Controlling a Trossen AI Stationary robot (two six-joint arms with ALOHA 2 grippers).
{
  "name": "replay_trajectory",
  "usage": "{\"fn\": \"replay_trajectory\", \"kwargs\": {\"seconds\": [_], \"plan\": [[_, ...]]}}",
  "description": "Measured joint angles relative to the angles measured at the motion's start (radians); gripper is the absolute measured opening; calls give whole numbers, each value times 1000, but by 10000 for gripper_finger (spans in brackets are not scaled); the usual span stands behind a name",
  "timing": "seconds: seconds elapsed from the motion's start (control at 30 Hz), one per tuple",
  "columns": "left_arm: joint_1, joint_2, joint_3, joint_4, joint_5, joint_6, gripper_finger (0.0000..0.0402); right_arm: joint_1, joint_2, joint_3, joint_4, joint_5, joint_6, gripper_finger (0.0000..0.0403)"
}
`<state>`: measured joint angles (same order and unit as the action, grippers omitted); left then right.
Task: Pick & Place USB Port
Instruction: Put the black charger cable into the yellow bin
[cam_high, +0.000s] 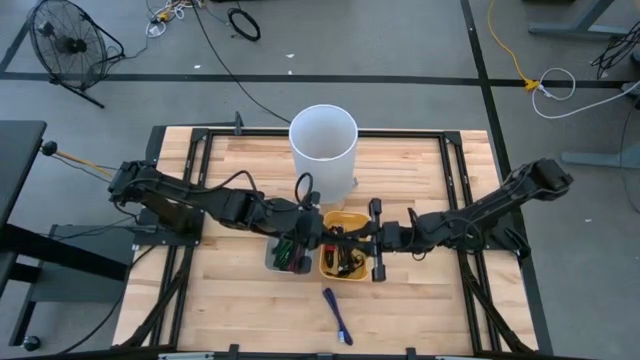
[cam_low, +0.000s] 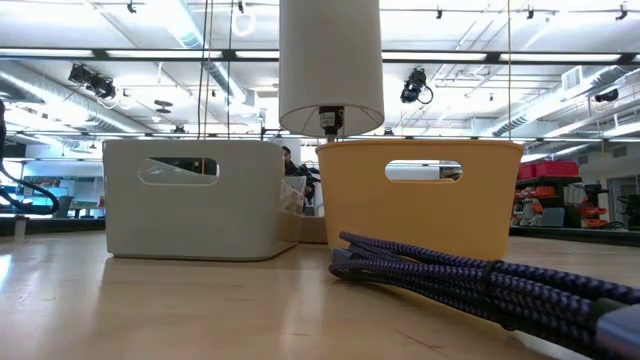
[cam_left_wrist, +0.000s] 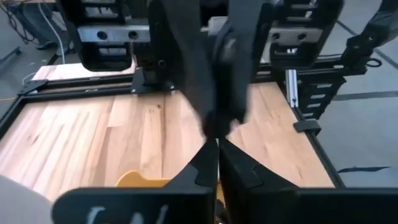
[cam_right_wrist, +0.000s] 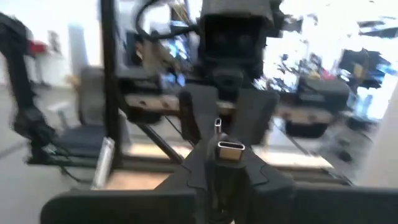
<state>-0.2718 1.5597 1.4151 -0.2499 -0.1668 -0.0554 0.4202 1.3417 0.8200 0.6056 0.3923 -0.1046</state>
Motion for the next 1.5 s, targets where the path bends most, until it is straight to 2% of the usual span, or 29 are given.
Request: {"fn": "replay_trajectory", "kwargs": {"seconds": [0.2,0.43,0.63,1.07,1.23,1.5], "plan": [[-2,-2,1,-51,-23,26,32,-1,-33,0,-119,48,64,26],[-2,-2,1,-76,-100,18,32,-18,-36,-14,-280,107,199,26],[-3,-2,1,-108,-103,23,32,-53,-36,-98,-231,78,282,26],[-20,-2,-5,-247,-252,-35,32,-111,-35,-215,-173,9,438,26],[-36,-41,-128,-173,-314,-62,32,-118,-35,-250,-168,9,494,26],[-54,-159,-410,115,-279,-70,32,-118,-21,-359,-10,7,570,26]]}}
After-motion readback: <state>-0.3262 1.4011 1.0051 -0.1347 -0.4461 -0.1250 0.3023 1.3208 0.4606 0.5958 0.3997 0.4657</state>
